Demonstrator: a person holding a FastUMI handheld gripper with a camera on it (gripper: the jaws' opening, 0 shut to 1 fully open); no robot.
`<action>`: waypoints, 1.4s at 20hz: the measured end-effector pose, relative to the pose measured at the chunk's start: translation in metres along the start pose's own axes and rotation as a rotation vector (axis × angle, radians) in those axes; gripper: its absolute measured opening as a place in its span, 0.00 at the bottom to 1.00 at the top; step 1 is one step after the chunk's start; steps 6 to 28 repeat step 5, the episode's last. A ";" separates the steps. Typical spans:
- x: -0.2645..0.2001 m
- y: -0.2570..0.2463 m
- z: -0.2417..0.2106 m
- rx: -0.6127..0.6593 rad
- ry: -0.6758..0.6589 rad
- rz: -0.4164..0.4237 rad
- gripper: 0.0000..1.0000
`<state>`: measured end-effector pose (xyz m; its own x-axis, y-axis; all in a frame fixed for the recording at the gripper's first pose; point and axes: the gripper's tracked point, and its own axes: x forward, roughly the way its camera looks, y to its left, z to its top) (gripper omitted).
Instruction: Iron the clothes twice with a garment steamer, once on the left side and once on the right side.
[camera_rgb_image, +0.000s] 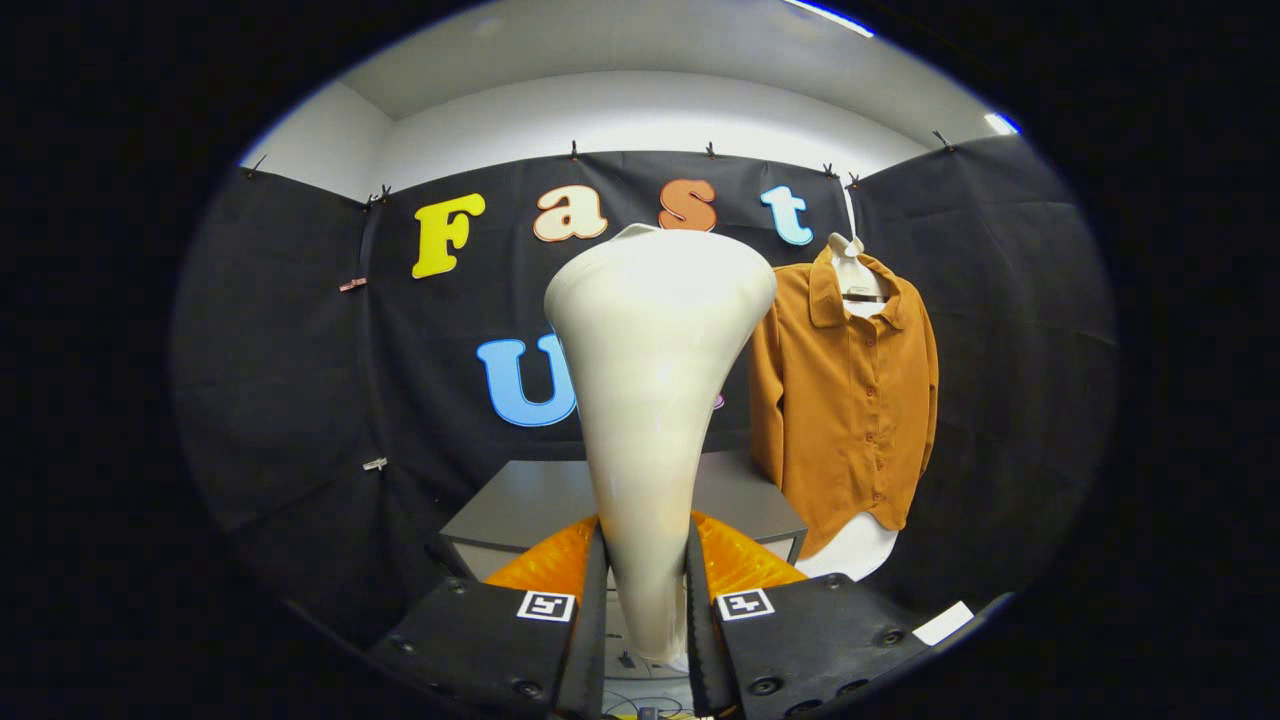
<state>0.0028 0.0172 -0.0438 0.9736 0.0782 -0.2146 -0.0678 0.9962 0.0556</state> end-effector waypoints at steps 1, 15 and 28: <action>0.000 0.001 0.001 0.000 -0.002 0.000 0.37; -0.004 0.000 0.003 -0.003 -0.014 -0.001 0.37; -0.004 0.000 0.003 -0.003 -0.014 -0.001 0.37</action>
